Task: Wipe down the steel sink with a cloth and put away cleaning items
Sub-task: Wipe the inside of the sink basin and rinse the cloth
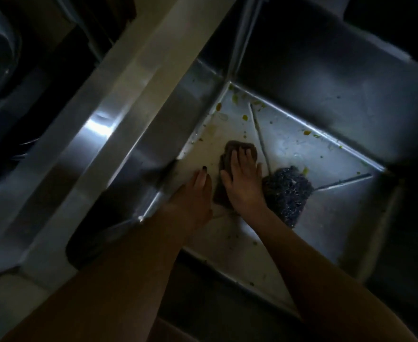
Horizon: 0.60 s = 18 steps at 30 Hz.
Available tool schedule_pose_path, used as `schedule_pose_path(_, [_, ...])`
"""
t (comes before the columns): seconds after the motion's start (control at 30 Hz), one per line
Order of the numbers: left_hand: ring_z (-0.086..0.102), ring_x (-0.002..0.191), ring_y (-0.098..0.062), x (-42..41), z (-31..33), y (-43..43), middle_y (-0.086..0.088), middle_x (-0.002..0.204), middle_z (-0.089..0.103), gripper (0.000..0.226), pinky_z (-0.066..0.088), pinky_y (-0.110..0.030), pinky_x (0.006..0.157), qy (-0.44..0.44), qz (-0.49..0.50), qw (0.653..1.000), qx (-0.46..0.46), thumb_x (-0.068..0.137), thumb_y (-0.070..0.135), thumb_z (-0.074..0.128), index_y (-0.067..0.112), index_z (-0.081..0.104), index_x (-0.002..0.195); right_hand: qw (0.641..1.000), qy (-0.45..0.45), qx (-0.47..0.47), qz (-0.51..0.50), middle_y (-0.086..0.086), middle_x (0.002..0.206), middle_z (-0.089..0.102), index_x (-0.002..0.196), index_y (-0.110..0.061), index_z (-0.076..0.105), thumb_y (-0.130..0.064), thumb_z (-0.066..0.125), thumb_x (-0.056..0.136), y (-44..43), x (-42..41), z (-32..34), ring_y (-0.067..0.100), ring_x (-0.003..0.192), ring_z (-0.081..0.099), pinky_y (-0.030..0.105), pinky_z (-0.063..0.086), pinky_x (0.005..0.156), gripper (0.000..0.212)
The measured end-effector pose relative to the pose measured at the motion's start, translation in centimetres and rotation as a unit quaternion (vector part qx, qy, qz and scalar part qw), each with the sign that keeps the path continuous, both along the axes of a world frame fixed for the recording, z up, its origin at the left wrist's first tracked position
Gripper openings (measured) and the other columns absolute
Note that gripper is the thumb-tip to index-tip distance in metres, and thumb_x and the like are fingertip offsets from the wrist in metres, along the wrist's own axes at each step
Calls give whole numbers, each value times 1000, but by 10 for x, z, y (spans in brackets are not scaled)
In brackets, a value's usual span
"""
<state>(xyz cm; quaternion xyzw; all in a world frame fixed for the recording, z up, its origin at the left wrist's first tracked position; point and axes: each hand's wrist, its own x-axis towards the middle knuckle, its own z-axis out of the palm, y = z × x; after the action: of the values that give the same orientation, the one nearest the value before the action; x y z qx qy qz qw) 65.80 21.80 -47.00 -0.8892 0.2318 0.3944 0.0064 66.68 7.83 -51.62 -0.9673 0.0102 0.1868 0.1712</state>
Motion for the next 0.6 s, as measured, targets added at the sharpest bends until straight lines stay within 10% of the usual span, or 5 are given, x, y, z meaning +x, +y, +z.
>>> schedule_pose_path(0.6, [-4,144,-23,2,-11,-7,-7,155,-5,65,13,-34,114,-26,67,997,-28,96,19,37,6,-2,146,996,-76,-40,25,18,155,15,147,-1,16,-17,26,100,19,10,-31,26,146,6,35,-5,118,50])
